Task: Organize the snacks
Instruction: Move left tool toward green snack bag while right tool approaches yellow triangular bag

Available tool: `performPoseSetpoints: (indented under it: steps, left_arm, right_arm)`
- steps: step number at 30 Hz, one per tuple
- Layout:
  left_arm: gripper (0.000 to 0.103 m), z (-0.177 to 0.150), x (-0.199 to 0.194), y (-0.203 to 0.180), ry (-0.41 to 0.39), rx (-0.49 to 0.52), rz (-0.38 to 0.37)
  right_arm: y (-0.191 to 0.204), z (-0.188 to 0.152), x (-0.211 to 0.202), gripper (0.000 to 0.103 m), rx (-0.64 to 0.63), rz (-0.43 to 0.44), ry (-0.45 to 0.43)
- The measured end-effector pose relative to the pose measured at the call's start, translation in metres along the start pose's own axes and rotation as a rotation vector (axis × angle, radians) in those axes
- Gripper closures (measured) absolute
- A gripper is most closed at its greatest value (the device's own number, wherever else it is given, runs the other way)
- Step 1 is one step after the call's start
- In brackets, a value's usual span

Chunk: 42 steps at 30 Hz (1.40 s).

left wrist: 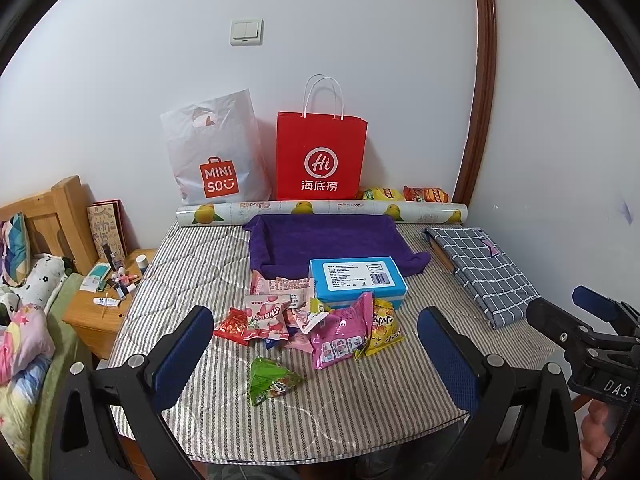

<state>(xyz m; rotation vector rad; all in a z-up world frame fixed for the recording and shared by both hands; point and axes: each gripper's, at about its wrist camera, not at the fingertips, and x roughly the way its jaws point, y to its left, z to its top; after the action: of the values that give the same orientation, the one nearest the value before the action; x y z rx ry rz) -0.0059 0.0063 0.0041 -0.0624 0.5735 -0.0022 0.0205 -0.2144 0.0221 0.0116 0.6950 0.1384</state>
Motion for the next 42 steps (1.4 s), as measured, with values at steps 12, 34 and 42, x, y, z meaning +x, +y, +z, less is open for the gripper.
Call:
performPoseSetpoints:
  steps: [12,34,42]
  left_arm:
    - [0.0,0.001,0.01,0.002,0.015,0.005,-0.007]
    - [0.003,-0.057,0.119,0.069,0.262,-0.082,0.017]
    - [0.003,-0.079,0.151,0.069,0.339,-0.09,-0.028]
  right_arm:
    - [0.004,-0.001,0.009,0.0,-0.006,0.016,0.006]
    - [0.014,-0.023,0.121,0.001,-0.025,0.055,0.17]
    - [0.014,-0.035,0.158,0.001,-0.002,0.076,0.22]
